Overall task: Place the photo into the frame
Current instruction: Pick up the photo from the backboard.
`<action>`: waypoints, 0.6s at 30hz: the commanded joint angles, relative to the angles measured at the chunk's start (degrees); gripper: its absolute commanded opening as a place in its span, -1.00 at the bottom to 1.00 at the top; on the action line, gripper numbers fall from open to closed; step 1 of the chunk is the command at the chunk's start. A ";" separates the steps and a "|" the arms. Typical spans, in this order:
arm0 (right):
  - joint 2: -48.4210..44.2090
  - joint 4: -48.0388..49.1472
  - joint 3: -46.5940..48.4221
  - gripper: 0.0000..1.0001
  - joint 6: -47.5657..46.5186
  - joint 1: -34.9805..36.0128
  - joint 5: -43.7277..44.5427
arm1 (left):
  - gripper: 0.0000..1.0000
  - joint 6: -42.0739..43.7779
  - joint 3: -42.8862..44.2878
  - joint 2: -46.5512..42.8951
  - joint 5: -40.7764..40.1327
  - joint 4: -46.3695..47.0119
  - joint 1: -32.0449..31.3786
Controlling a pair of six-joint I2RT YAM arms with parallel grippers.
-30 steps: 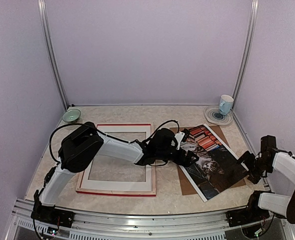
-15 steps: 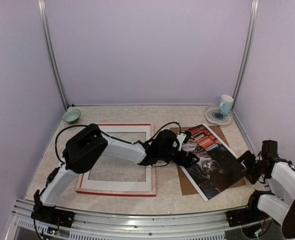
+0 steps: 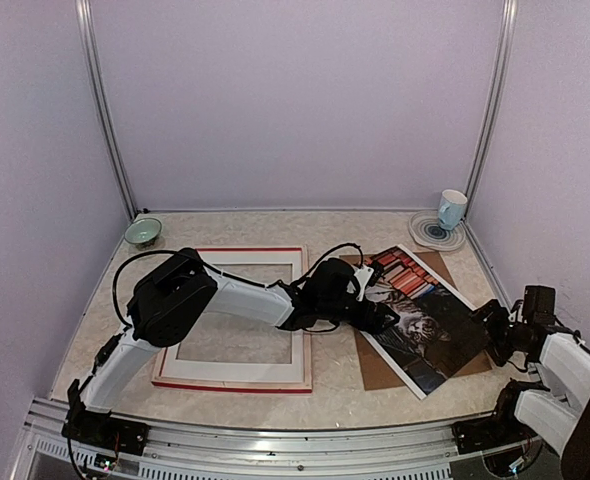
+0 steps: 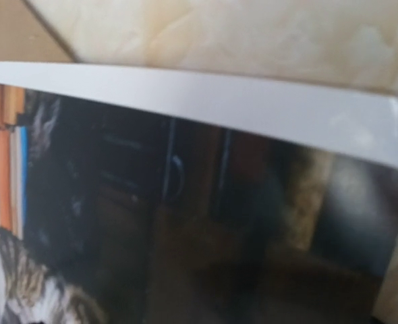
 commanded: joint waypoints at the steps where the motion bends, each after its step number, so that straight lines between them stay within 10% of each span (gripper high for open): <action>1: -1.65 5.29 -2.13 0.99 0.51 -0.63 -2.63 | 0.88 -0.28 -1.08 1.76 0.33 -1.90 0.29; 18: -3.75 16.41 -4.90 0.98 0.33 -0.65 -7.35 | 0.87 -0.71 -2.32 1.18 0.52 -0.95 0.32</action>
